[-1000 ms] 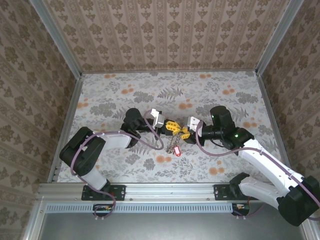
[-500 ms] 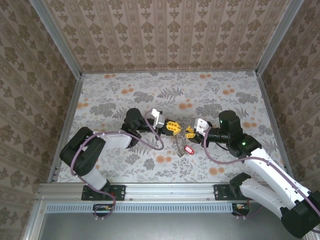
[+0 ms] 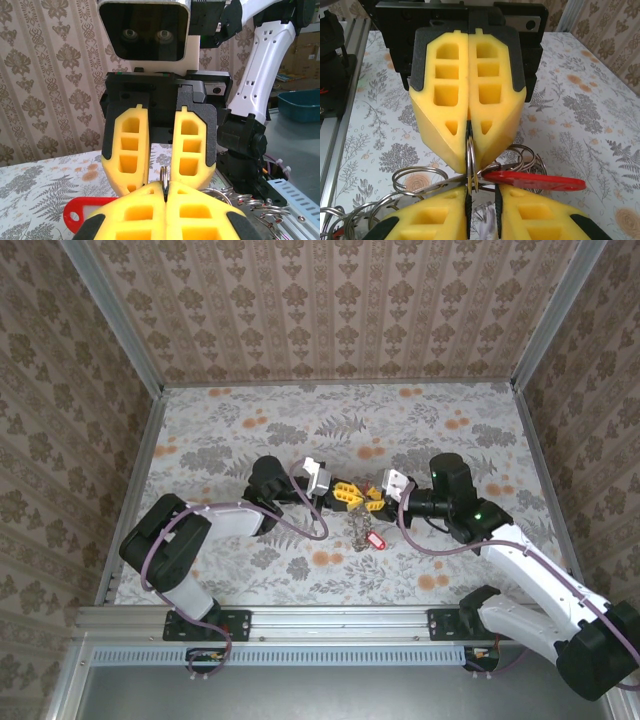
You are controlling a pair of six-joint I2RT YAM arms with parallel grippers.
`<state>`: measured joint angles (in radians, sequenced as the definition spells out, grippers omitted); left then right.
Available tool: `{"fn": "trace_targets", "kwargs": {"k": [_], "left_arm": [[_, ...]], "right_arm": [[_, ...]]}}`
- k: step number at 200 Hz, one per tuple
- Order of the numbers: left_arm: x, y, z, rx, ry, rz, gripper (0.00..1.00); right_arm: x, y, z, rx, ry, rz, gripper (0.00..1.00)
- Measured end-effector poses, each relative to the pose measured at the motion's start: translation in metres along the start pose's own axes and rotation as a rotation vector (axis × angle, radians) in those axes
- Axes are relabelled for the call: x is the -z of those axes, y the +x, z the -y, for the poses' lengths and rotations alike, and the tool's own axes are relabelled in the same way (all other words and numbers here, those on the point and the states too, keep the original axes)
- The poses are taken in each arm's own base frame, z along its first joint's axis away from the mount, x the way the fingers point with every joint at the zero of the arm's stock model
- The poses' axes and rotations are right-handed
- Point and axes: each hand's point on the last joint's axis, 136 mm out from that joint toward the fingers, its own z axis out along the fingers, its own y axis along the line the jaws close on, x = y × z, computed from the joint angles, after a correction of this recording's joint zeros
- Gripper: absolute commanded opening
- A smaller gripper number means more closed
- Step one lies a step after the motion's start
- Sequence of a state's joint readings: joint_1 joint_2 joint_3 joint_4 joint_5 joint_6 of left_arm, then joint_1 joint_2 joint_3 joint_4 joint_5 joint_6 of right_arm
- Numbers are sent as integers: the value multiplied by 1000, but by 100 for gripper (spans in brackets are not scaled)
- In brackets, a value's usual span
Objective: Put the keys on the keyring
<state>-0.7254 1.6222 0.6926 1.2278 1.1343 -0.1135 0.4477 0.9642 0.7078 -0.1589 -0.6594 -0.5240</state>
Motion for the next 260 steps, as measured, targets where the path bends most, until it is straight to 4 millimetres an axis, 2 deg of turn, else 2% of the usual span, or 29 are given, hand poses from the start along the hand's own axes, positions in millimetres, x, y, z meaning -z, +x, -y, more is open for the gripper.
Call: {"fn": "trace_targets", "kwargs": {"k": [29,82,97,113,176,225,260], "left_arm": [[0,0,1,-1,6,0,0],[0,-1,1,-2,8,0,0],[0,-1,1,-2,9,0,0],[0,0,2,-1,12,0,0],[0,-1,2,-2,16,0,0],[0,-1,2,-2,16,0,0],[0,-1,2,-2,16,0,0]], "right_arm": [[0,0,0,0,-1,0,29],[0,0,0,3,0,1,30],[0,1,0,-4,0,0,43],[-1,6,-2,-3,-3,-6,48],[0,22,-12,-26,-13,-24,43],[-2,16,-9,-29,6,16,42],[-7,15,-9,-37,14,35,36]]}}
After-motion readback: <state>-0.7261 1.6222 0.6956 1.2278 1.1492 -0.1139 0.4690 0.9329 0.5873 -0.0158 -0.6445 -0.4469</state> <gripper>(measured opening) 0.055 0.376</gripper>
